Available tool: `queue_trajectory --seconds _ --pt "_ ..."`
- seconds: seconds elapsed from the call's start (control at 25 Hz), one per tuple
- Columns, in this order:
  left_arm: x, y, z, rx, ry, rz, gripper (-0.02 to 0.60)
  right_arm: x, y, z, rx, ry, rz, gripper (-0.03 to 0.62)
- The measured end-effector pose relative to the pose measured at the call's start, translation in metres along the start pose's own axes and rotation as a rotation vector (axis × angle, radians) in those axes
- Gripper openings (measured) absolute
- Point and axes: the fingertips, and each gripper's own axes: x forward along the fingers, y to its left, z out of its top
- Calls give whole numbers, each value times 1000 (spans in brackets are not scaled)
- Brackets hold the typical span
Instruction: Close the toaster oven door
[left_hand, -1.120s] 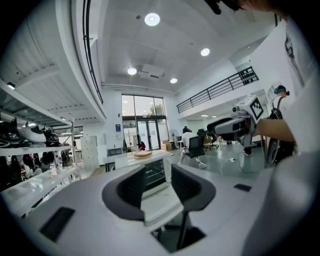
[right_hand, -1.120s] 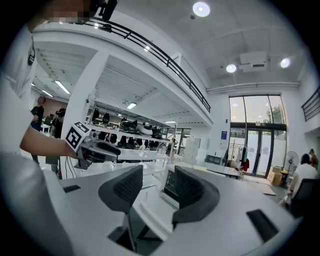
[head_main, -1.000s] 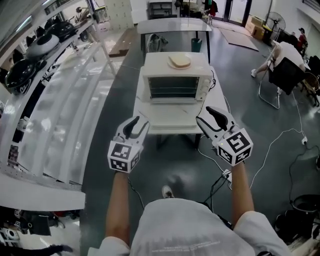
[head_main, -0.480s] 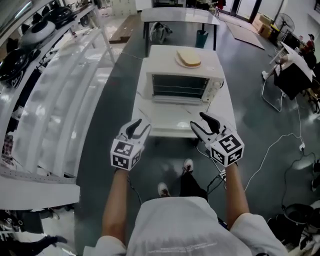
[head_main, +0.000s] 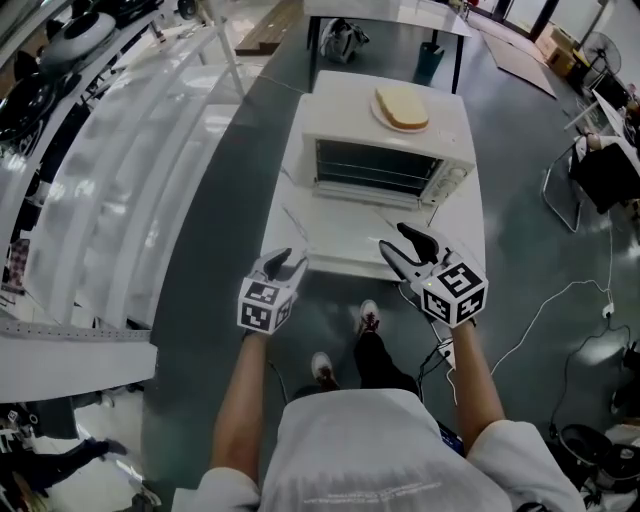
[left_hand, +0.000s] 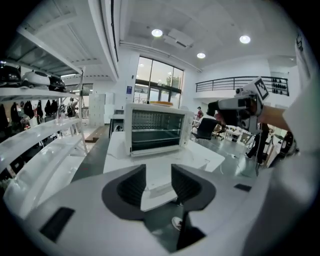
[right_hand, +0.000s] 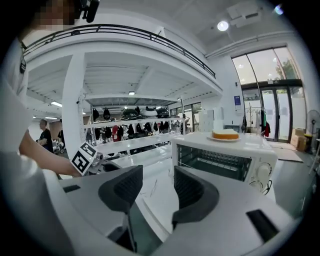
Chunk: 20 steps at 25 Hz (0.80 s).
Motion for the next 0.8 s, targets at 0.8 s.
queue_trajectory --seconds 0.8 --pt "94 8 -107 -172 215 32 158 21 -53 -79 75 164 -38 212"
